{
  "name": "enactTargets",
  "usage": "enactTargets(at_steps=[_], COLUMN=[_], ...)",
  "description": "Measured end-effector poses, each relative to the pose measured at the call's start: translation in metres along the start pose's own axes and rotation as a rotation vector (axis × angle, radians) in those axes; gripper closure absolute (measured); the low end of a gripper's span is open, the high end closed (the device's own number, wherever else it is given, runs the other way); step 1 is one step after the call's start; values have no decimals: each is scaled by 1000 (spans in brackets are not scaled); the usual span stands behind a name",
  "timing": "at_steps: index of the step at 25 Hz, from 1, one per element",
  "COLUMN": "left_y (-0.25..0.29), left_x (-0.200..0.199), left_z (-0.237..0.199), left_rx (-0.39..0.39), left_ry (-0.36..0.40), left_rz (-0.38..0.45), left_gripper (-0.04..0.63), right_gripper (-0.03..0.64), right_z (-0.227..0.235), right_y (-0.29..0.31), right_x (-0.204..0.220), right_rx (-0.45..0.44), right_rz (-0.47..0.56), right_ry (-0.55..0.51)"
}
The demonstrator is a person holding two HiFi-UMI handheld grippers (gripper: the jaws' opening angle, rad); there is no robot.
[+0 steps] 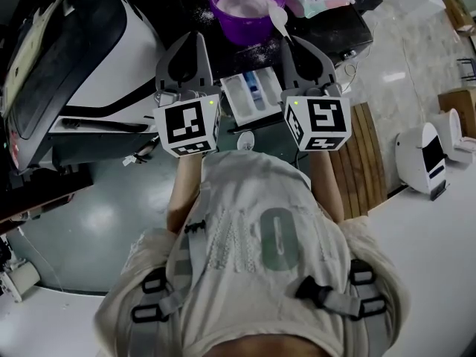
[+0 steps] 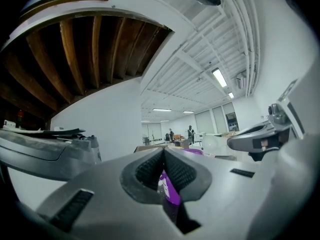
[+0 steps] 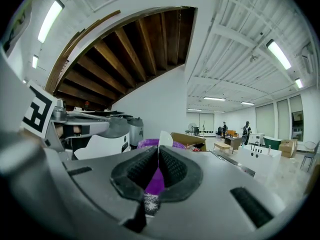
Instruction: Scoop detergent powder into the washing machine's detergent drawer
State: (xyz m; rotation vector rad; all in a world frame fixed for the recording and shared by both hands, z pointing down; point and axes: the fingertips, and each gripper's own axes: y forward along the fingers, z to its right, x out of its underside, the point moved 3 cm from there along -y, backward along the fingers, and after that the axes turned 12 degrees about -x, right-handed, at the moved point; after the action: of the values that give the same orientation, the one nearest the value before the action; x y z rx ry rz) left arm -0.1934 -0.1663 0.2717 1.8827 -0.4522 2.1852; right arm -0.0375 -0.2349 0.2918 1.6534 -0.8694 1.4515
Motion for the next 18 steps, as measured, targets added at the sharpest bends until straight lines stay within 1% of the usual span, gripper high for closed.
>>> enactTargets(at_steps=[9, 18], left_y=[9, 15], left_x=[-1, 1], left_z=[3, 4], left_rx=[16, 14], left_ry=[-3, 3], left_rz=[6, 4], left_gripper=[575, 575], right_gripper=[604, 604], right_z=[7, 16], right_y=[1, 0], right_x=[0, 3], right_rx=[17, 37], right_rz=[2, -6], right_ry=[8, 13])
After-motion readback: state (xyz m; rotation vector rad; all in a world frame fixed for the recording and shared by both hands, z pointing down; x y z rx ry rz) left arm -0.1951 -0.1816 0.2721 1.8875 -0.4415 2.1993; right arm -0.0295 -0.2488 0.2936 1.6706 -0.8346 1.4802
